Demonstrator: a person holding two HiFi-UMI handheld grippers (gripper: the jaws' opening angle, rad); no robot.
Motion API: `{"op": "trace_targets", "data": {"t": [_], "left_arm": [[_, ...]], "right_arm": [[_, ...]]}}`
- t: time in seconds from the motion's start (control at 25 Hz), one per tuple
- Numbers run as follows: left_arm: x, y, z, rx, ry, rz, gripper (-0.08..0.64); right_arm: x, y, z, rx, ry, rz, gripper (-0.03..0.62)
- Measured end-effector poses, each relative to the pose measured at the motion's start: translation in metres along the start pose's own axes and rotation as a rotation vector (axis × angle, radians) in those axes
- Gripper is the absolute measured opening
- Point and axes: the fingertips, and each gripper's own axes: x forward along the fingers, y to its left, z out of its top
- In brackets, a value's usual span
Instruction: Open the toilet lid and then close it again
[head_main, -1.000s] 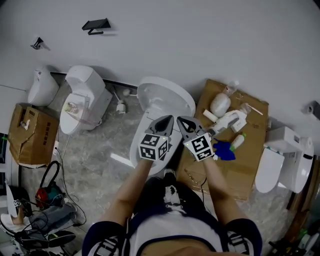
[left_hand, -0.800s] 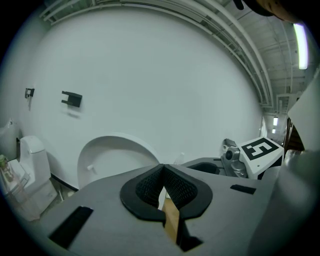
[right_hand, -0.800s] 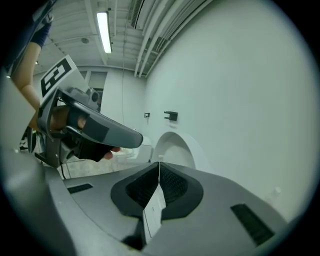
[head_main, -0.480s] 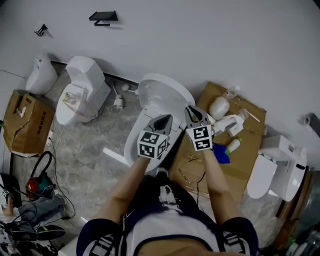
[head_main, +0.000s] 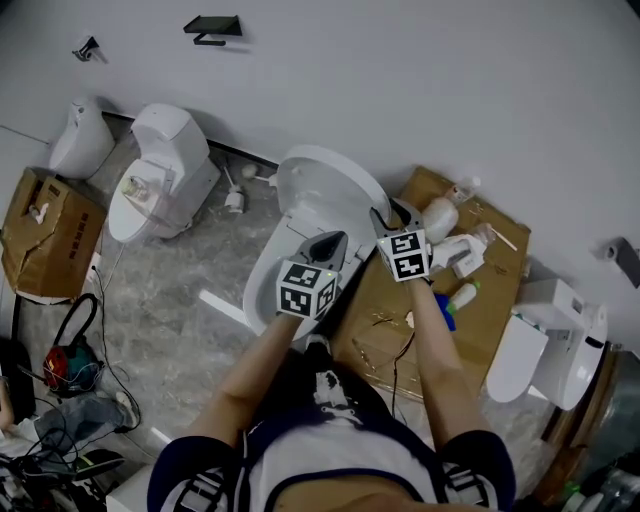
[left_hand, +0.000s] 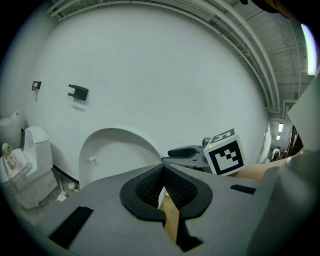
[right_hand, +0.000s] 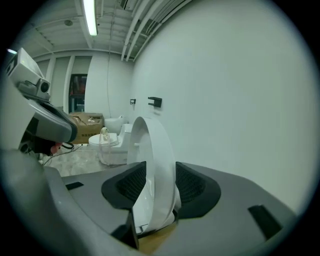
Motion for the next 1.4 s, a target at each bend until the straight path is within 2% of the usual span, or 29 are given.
{"op": "trace_targets", "data": {"t": [0.28, 0.36, 0.48, 0.64, 0.96, 1.16, 1.4], "left_arm": [[0.004, -0.002, -0.009, -0.009, 0.012, -0.01, 0.006], [0.004, 0.0, -0.013, -0.013, 0.027, -0.009, 0.006], [0.004, 0.005, -0.017, -0.025, 0.039, -0.008, 0.006], [0.0, 0.009, -0.023, -0.034, 0.044, -0.008, 0.006], [-0.007, 0.024, -0.034, -0.102, 0.055, 0.02, 0.006], [-0.007, 0.021, -0.039, -0.098, 0.064, 0.009, 0.006], [-0.01, 0.024, -0.039, -0.102, 0.058, 0.008, 0.006]], "right_arm": [[0.019, -0.007, 0.001, -0.19, 0.078, 0.065, 0.189], [0.027, -0.007, 0.003, -0.21, 0.094, 0.087, 0.189], [0.034, -0.005, 0.006, -0.166, 0.12, 0.108, 0.187], [0.031, -0.003, 0.004, -0.086, 0.078, 0.105, 0.175], [0.021, 0.019, 0.005, -0.094, 0.077, 0.112, 0.175], [0.016, 0.024, 0.003, -0.04, 0.043, 0.104, 0.175], [0.013, 0.034, 0.001, -0.043, 0.015, 0.09, 0.175]]}}
